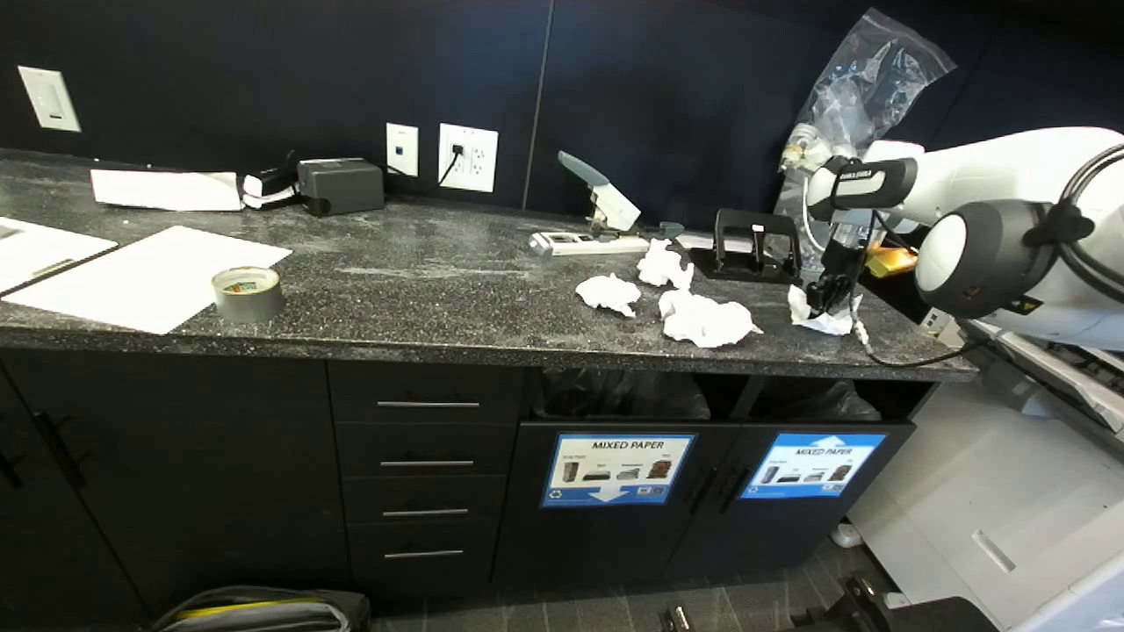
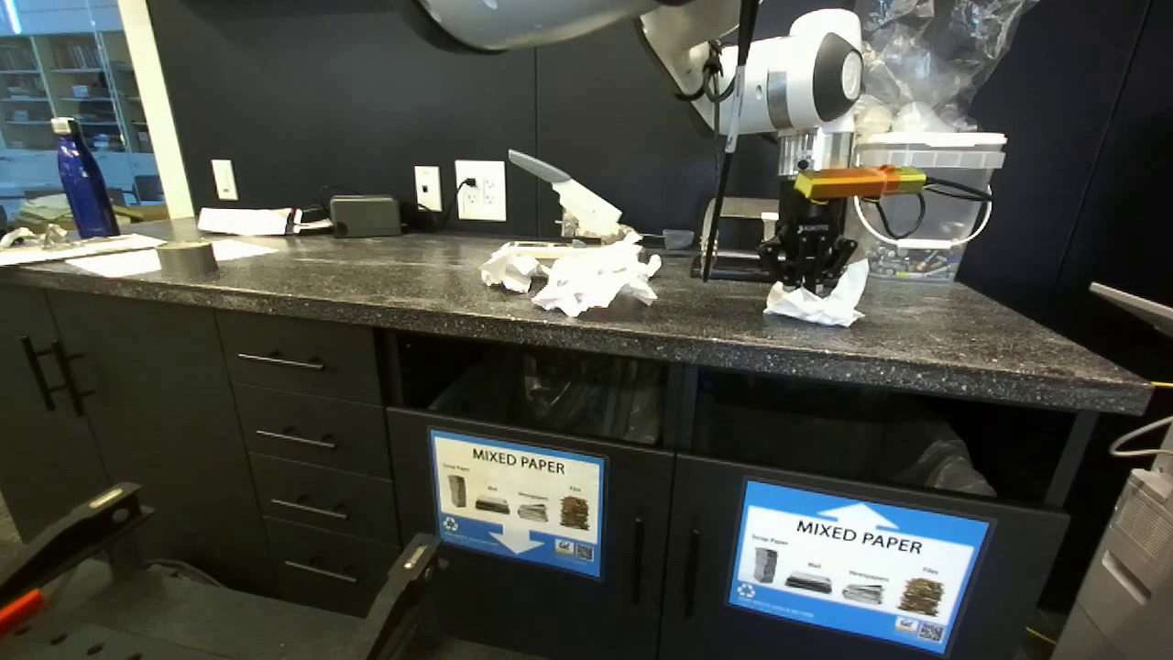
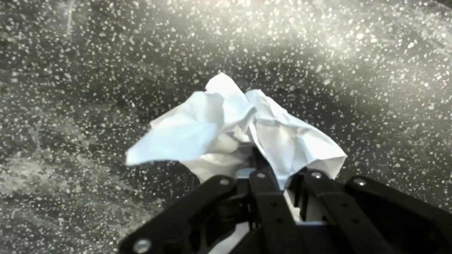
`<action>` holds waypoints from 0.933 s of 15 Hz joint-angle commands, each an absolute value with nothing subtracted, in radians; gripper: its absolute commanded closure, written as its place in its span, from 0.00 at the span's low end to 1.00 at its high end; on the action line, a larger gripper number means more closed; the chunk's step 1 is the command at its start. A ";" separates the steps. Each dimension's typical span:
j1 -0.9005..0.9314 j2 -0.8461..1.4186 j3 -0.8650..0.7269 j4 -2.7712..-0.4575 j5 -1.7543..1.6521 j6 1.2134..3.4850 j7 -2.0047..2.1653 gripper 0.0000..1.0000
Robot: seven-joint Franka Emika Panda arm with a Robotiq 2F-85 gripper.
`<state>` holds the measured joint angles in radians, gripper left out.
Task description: Put the tissue into the rubbish bin.
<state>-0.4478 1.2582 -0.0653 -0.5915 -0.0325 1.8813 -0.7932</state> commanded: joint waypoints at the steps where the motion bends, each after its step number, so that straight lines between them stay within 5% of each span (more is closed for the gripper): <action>1: -0.452 1.189 -0.035 -0.727 0.009 1.878 -0.765 0.84; 8: -0.415 1.001 -0.051 -1.015 -0.027 1.766 -0.785 0.83; 14: -0.399 0.855 -0.046 -1.278 -0.026 1.966 -0.793 0.84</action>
